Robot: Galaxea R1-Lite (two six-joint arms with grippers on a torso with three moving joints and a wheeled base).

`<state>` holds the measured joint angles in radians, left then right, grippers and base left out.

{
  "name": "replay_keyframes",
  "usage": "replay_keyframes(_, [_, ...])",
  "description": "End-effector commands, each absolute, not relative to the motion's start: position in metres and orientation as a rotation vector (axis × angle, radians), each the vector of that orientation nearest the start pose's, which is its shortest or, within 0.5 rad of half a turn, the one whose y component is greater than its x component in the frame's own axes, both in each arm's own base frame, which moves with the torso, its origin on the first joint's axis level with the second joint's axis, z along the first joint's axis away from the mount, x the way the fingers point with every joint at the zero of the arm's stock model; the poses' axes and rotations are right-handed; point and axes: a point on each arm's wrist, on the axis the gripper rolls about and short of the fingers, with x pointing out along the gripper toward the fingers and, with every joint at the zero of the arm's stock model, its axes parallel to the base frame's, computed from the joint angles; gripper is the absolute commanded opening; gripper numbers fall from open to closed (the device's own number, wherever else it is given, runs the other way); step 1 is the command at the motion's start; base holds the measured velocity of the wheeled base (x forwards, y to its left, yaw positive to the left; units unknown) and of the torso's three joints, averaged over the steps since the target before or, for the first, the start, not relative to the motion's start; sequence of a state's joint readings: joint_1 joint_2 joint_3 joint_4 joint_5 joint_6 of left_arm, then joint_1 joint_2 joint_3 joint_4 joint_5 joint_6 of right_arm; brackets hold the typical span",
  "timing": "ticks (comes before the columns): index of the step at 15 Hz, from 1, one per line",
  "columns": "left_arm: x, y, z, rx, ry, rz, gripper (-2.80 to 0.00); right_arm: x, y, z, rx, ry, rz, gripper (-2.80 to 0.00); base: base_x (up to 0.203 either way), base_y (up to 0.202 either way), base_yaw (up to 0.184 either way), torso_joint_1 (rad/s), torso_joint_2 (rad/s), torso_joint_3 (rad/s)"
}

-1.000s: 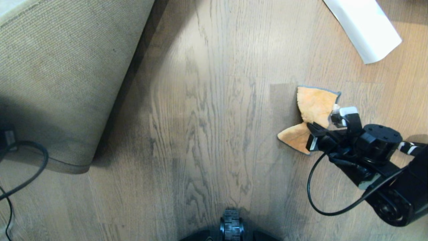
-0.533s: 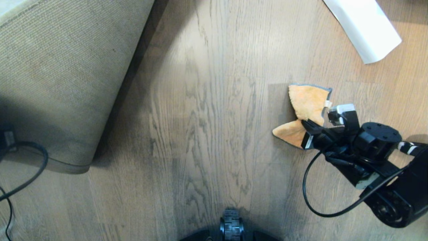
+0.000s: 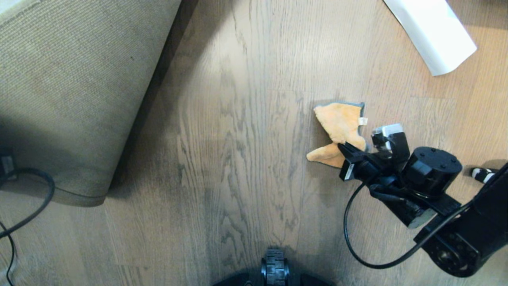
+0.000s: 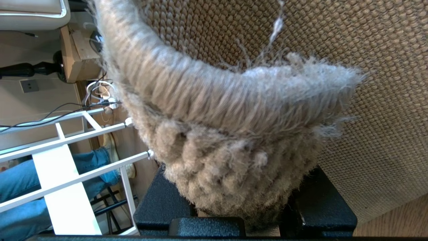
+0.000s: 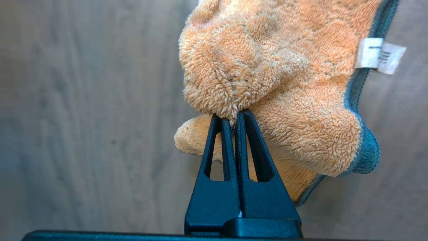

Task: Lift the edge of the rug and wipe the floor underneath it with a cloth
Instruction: Pick up the rag

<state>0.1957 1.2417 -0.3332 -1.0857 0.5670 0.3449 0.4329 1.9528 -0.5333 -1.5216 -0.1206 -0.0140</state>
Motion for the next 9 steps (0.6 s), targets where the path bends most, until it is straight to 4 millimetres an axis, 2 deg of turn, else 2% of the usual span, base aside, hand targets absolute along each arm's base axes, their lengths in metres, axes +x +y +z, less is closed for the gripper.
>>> replay_keyframes(1, [0.161,0.044,0.211,0.293,-0.053,0.789,-2.80,0.282,0.143,0.135,0.043,-0.159,0.353,-2.80,0.000,0.000,0.000,0.000,0.00,0.000])
replay_keyframes(5, [0.161,0.044,0.209,0.295,-0.045,0.787,-2.80,0.267,0.178,0.132,0.068,-0.150,0.471,-2.80,0.000,0.000,0.000,0.000,0.00,0.000])
replay_keyframes(9, [0.160,0.044,0.207,0.296,-0.039,0.786,-2.80,0.266,0.220,0.129,0.091,-0.176,0.574,-2.80,0.000,0.000,0.000,0.000,0.00,0.000])
